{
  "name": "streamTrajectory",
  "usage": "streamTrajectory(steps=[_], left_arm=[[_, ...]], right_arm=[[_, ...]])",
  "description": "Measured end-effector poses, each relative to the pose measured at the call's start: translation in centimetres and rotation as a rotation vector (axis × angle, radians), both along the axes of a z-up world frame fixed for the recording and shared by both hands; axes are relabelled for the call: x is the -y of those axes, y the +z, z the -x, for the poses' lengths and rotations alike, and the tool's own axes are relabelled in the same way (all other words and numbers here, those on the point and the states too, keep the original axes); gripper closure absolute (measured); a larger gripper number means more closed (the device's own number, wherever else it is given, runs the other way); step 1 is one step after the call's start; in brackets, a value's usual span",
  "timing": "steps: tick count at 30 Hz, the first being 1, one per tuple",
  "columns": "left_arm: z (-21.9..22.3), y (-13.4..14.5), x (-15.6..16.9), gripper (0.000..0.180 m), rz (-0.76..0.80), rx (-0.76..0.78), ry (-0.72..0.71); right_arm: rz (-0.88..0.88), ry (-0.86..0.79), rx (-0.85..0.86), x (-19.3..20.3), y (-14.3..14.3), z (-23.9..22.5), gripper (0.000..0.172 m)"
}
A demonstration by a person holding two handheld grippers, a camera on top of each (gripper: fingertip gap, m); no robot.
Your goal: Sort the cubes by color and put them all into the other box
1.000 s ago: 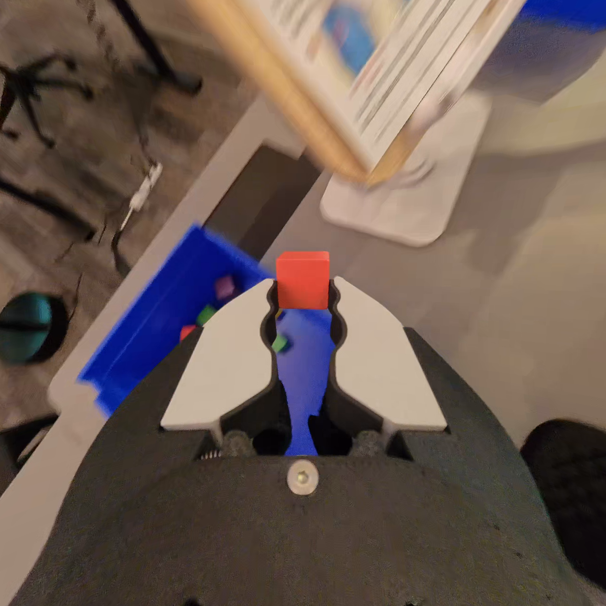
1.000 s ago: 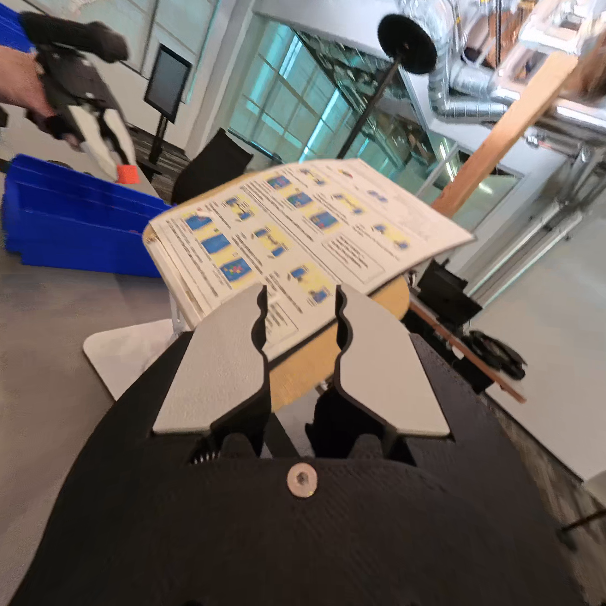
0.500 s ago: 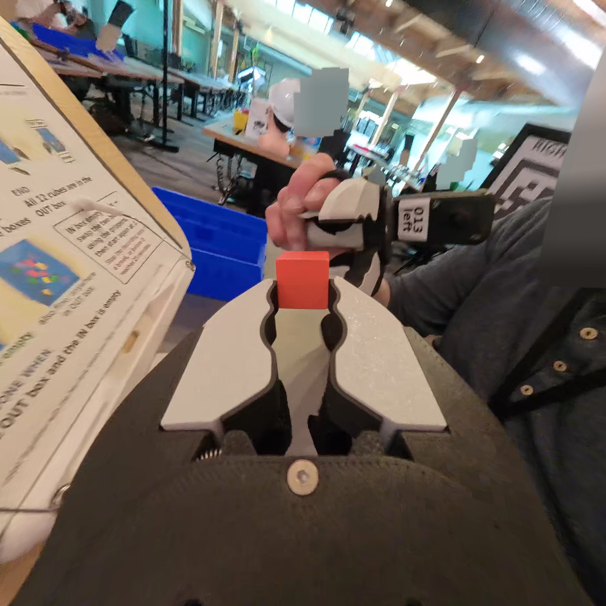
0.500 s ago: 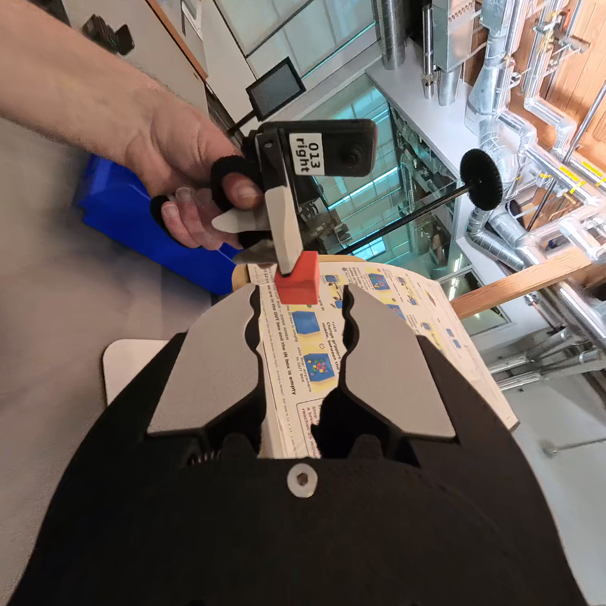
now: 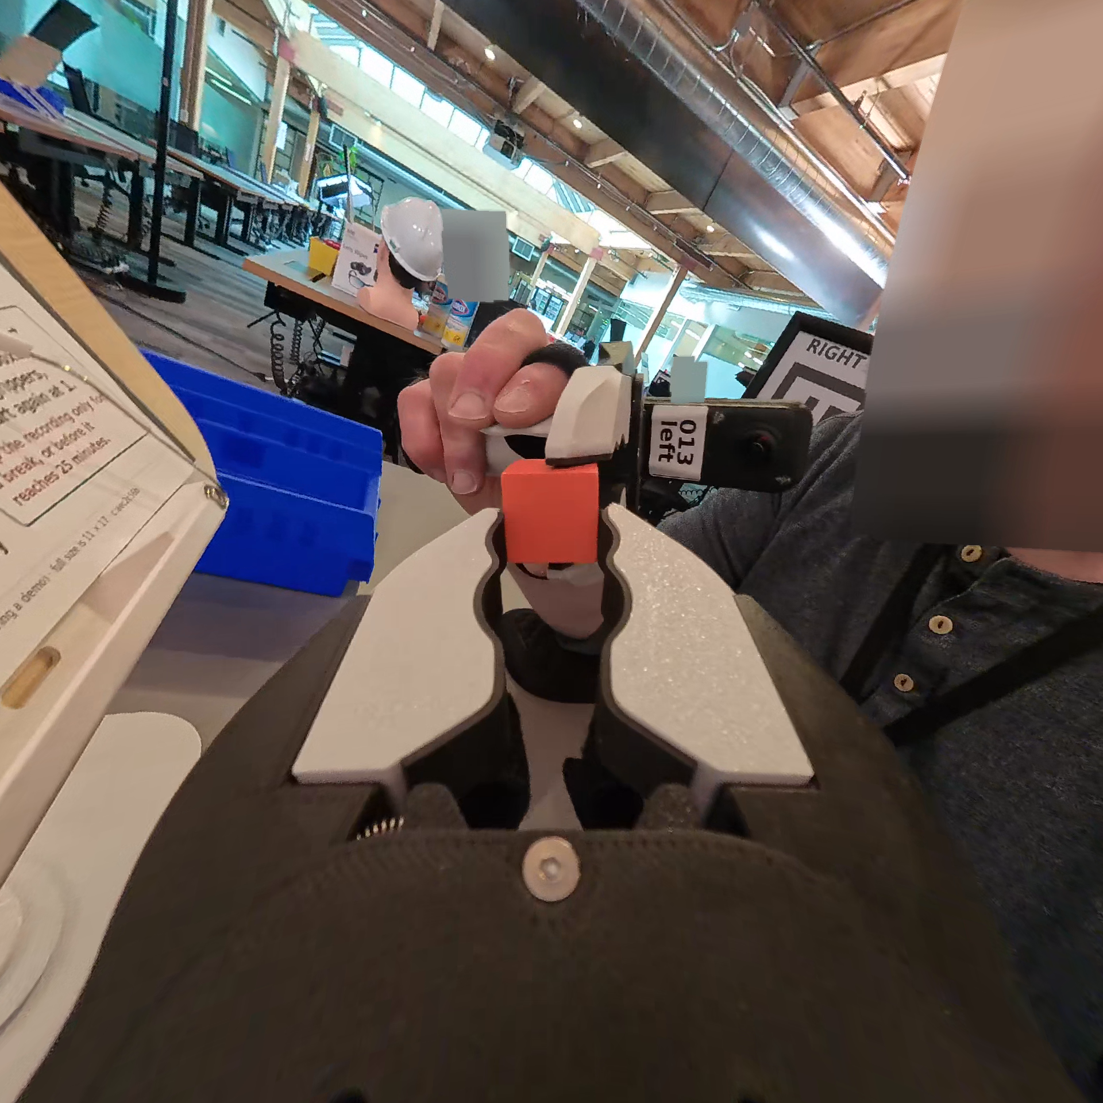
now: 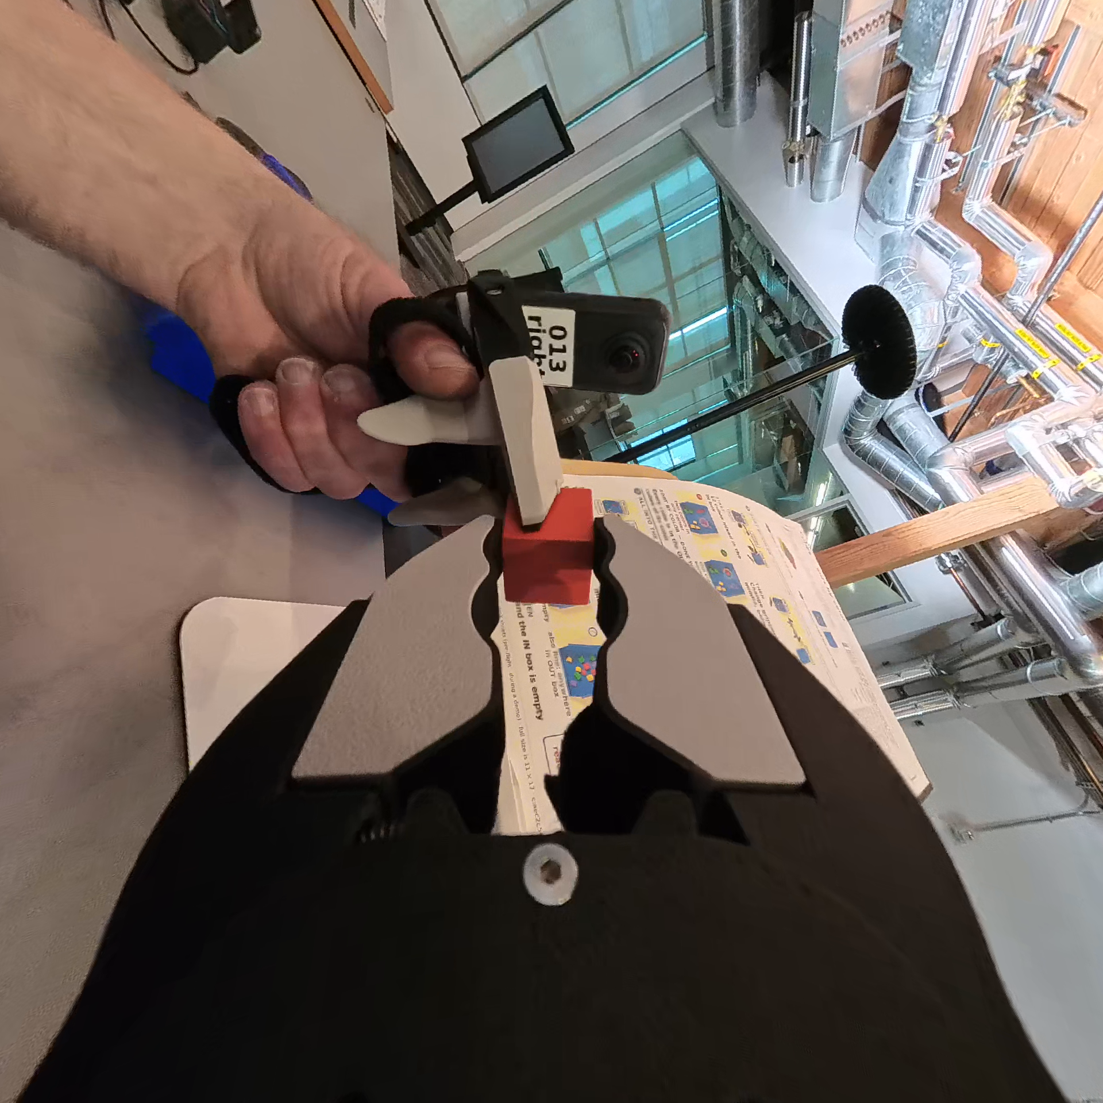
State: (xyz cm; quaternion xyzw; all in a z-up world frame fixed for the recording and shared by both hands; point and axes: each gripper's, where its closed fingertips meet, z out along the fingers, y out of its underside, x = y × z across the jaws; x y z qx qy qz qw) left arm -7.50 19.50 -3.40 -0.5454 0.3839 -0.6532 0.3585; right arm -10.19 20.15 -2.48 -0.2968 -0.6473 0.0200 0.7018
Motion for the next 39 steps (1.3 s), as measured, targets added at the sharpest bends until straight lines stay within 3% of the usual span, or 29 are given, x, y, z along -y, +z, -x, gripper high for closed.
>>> streamTrajectory(steps=[4, 8, 10, 12, 16, 21, 25, 31, 39], left_arm=[[1.0, 1.8, 0.2, 0.137, -0.022, 0.054, 0.024], [3.4, 2.8, -0.4, 0.179, -0.144, -0.006, 0.143], [4.8, 3.4, -1.1, 0.18, -0.19, -0.036, 0.234], [6.1, 3.8, -1.9, 0.18, -0.239, -0.079, 0.33], [8.0, 3.3, -3.0, 0.18, -0.3, -0.19, 0.446], [9.7, 2.2, -4.3, 0.18, -0.293, -0.264, 0.507], [11.1, 1.6, -5.6, 0.18, -0.295, -0.3, 0.583], [13.0, 1.1, -6.5, 0.18, -0.264, -0.307, 0.628], [14.2, -0.3, -7.6, 0.18, -0.233, -0.358, 0.666]], right_arm=[[0.051, -0.009, -0.069, -0.6, 2.1, -1.9, 0.143], [0.142, -0.223, -0.177, -5.9, 5.1, -8.8, 0.143], [0.247, -0.39, -0.233, -10.0, 5.3, -13.9, 0.143], [0.396, -0.54, -0.244, -13.9, 3.4, -18.7, 0.143], [0.683, -0.758, -0.215, -20.2, -3.4, -25.3, 0.143], [0.997, -0.874, -0.096, -23.7, -12.3, -27.5, 0.142], [1.124, -0.93, -0.01, -25.2, -17.0, -27.9, 0.142], [1.262, -0.993, 0.051, -26.5, -21.7, -28.6, 0.142], [1.342, -0.976, 0.138, -27.0, -23.9, -27.3, 0.142]])
